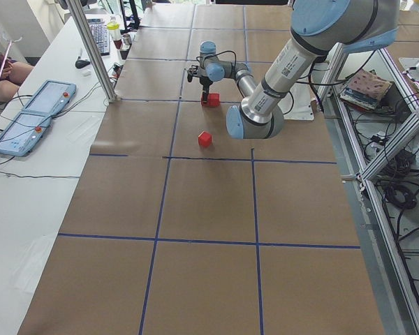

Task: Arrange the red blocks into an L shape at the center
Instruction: 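Open the left gripper and move it to the last red cube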

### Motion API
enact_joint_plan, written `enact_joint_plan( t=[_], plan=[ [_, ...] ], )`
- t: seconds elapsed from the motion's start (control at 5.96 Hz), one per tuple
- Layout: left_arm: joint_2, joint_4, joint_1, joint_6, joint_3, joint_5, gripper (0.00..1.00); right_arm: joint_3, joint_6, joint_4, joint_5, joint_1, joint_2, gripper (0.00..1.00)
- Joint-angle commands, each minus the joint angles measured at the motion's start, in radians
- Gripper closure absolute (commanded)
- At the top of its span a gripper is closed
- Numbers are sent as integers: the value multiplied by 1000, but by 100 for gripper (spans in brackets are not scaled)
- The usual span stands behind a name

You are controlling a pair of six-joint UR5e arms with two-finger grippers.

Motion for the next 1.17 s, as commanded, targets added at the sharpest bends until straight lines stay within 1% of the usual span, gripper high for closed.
enact_joint_plan(
  t=[0.0,0.17,0.34,0.5,0.67,0.84,1.01],
  plan=[
    [2,13,-61,8,-31,-95,0,-2,0,0,0,0,2,0],
    [52,17,-123,68,-87,-175,0,0,0,0,0,0,2,0],
    [151,54,-173,191,-189,-180,0,0,2,-2,0,-1,3,0],
    [278,57,-225,326,-298,-201,0,0,2,-2,0,-2,3,0],
    [389,47,-249,498,-395,-201,0,0,3,-2,2,-2,3,0],
    [495,39,-255,628,-481,-197,0,-2,3,-3,0,-2,5,0],
    [535,-22,-252,636,-479,-192,0,-2,3,-5,0,-2,7,0]
  ],
)
